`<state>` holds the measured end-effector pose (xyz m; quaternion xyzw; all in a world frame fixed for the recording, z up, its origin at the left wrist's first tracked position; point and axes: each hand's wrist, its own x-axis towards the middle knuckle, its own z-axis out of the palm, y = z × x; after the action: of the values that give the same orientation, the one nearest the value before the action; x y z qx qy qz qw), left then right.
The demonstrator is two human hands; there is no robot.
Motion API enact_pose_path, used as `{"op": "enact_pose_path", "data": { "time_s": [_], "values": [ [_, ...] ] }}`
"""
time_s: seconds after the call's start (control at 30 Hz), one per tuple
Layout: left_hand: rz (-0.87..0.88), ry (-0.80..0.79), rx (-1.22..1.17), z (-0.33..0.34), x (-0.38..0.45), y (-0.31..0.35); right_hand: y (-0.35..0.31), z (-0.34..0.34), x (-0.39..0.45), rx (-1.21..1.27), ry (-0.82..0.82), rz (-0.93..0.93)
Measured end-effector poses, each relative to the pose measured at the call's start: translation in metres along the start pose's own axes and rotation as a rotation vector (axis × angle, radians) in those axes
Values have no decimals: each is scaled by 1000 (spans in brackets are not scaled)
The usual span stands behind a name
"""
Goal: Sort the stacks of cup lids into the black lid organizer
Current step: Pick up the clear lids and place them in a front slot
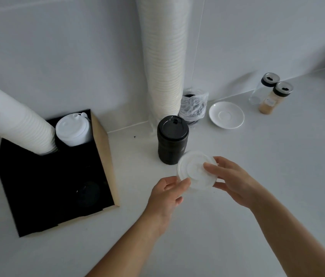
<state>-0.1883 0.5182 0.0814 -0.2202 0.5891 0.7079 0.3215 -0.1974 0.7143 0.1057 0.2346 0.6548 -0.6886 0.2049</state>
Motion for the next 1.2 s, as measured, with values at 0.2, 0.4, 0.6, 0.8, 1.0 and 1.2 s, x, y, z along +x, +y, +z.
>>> {"op": "enact_pose_path", "data": {
  "time_s": [0.2,0.4,0.6,0.8,1.0,1.2],
  "values": [
    [70,6,-38,-26,-33,0,3,28,-32,15,-21,-65],
    [135,-19,-76,-66,-69,1,-2,73,-59,-9,-24,-119],
    [206,21,-97,-123,-103,4,-1,137,-73,-52,-88,-140],
    [229,86,-87,-189,-131,1,7,203,-73,-110,-169,-157],
    [271,137,-125,-248,-153,-3,11,267,-74,-120,-229,-132],
    [328,183,-238,-301,-159,-11,10,330,-71,-143,-282,-109]
  ]
}}
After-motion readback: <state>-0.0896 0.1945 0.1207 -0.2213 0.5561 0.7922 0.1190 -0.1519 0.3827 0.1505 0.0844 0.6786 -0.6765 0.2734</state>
